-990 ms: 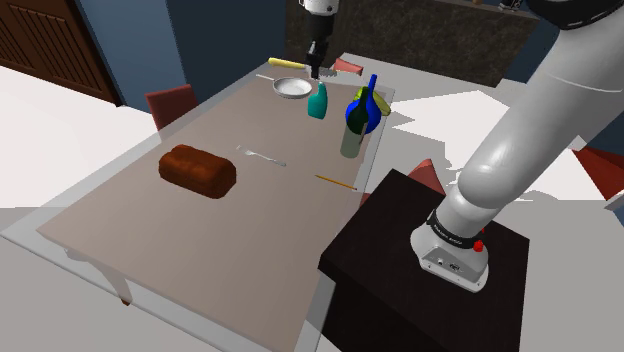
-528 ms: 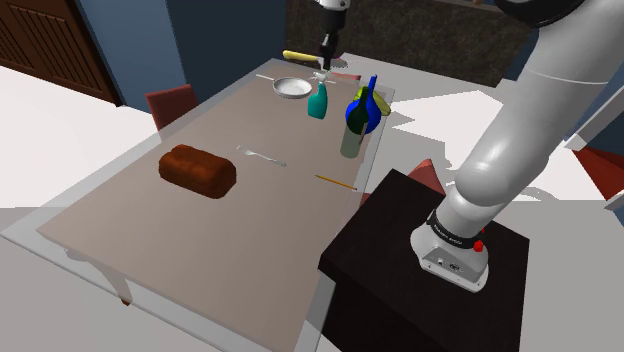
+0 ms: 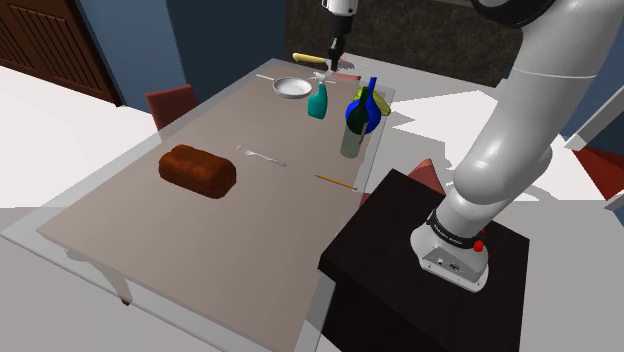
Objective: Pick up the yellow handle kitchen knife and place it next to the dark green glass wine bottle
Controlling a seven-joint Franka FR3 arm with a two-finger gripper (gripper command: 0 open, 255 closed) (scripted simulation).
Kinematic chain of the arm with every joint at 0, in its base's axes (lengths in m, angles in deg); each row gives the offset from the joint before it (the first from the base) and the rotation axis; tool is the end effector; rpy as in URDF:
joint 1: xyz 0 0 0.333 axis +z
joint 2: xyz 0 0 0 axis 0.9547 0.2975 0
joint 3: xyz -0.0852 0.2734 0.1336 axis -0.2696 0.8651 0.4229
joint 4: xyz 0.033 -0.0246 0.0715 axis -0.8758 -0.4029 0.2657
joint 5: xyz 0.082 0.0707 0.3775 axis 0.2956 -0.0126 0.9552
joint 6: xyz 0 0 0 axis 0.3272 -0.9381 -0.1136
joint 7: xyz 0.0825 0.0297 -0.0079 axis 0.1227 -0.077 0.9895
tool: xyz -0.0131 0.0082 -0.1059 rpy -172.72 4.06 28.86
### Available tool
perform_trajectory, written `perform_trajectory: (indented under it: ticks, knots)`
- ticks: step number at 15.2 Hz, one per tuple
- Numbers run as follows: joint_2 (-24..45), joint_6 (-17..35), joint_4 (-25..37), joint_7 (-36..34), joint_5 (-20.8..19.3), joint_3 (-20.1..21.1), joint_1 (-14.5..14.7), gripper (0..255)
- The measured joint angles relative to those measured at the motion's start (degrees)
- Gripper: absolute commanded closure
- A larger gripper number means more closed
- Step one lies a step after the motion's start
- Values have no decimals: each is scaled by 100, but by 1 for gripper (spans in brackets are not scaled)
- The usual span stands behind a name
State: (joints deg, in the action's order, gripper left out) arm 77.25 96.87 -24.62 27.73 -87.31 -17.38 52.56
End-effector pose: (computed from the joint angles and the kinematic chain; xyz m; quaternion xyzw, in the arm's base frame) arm 0.5845 -0.2190 0.4714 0.9894 0.1445 -0.0111 0.0023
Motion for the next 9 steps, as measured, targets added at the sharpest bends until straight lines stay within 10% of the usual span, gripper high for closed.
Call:
perform_trajectory:
  ticks: [9]
  knots:
    - [132,626,-492,14,-2,-9,-14,255]
